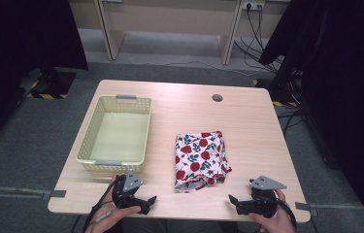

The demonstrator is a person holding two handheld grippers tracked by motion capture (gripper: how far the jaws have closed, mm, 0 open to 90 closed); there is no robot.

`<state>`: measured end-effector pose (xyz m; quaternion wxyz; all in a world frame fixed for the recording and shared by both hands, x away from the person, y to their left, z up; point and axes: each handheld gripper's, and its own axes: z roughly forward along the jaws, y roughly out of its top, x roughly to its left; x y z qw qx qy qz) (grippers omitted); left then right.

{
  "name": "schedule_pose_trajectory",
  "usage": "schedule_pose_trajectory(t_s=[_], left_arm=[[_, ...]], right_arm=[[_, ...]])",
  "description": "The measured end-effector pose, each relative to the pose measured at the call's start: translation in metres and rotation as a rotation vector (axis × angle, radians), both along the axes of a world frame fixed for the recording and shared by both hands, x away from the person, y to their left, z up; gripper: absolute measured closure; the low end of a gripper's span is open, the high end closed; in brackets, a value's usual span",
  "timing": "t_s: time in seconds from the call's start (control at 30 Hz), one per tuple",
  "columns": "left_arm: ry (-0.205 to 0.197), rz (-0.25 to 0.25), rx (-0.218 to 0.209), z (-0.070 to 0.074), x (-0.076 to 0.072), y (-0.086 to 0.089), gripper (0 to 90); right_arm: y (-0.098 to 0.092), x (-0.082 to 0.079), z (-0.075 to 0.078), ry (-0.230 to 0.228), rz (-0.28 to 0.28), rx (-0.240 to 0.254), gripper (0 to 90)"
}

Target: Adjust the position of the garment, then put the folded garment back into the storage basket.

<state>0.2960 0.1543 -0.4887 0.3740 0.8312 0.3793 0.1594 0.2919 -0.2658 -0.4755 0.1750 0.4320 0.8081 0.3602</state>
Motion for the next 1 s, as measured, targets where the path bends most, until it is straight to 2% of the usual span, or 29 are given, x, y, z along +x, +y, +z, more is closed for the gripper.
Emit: schedule_pose_trajectory(t_s=[0.23, 0.73, 0.8, 0.9, 1.0], left_arm=[[0.001, -0.004, 0.001, 0.000, 0.000, 0.000, 0.0], [-0.003, 0.010, -0.003, 0.001, -0.004, -0.005, 0.9], [-0.007, 0.002, -0.019, 0.003, -0.006, -0.009, 3.8], [-0.024, 0.004, -0.071, 0.011, -0.008, -0.014, 3.7], [-0.017, -0.008, -0.113, 0.018, -0.009, -0.019, 3.9]], right_arm=[[-0.005, -0.008, -0.001, 0.001, -0.018, 0.007, 2.3], [-0.008, -0.007, 0.000, -0.004, -0.027, 0.014, 2.3], [-0.009, -0.006, 0.000, -0.007, -0.031, 0.014, 2.3], [-0.010, -0.006, 0.001, -0.010, -0.032, 0.013, 2.3], [-0.011, -0.007, 0.002, -0.013, -0.031, 0.012, 2.3]])
